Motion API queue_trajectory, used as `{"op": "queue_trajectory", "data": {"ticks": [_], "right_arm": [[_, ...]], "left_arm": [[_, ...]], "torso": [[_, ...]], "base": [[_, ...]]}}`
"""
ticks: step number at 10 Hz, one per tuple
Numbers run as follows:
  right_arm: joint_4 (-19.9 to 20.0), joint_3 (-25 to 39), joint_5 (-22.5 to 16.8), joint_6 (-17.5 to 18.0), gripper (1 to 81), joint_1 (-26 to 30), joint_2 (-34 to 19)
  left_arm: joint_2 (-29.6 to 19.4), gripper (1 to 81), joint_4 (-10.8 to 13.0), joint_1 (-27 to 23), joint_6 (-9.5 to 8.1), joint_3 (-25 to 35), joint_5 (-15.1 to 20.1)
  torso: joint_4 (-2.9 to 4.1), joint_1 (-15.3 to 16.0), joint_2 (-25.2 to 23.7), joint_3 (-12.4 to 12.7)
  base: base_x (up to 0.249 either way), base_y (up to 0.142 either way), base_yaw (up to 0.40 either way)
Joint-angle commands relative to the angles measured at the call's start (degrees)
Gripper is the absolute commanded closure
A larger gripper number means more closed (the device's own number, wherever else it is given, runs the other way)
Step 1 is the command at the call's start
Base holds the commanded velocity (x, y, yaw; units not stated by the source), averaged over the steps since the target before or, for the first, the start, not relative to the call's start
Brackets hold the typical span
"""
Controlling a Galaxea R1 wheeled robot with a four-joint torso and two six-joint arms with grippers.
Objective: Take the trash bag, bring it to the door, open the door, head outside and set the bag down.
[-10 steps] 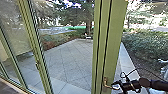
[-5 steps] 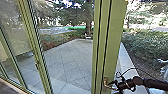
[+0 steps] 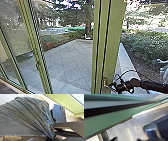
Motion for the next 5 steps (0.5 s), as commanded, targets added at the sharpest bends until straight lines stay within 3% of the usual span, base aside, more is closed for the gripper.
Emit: {"op": "queue_trajectory", "data": {"ticks": [1,4,5], "right_arm": [[1.4,-3.3,0.1,3.2,1.0,2.5,2.3],[1.4,-6.2,1.2,3.2,1.0,0.0,3.7],[-0.5,-7.0,1.2,3.2,1.0,-0.1,4.8]], "left_arm": [[0.2,81.1,-0.4,-2.1,0.19,-0.9,3.5],[0.6,81.1,-0.5,-2.0,0.19,-2.0,3.6],[0.6,81.1,-0.6,-2.0,0.19,-2.1,3.6]], "torso": [[0.0,0.0,0.0,0.0],[-0.02,0.0,0.0,0.0],[-0.02,0.0,0.0,0.0]], "base": [[0.0,0.0,0.0],[0.0,0.0,0.0],[0.0,0.0,0.0]]}}
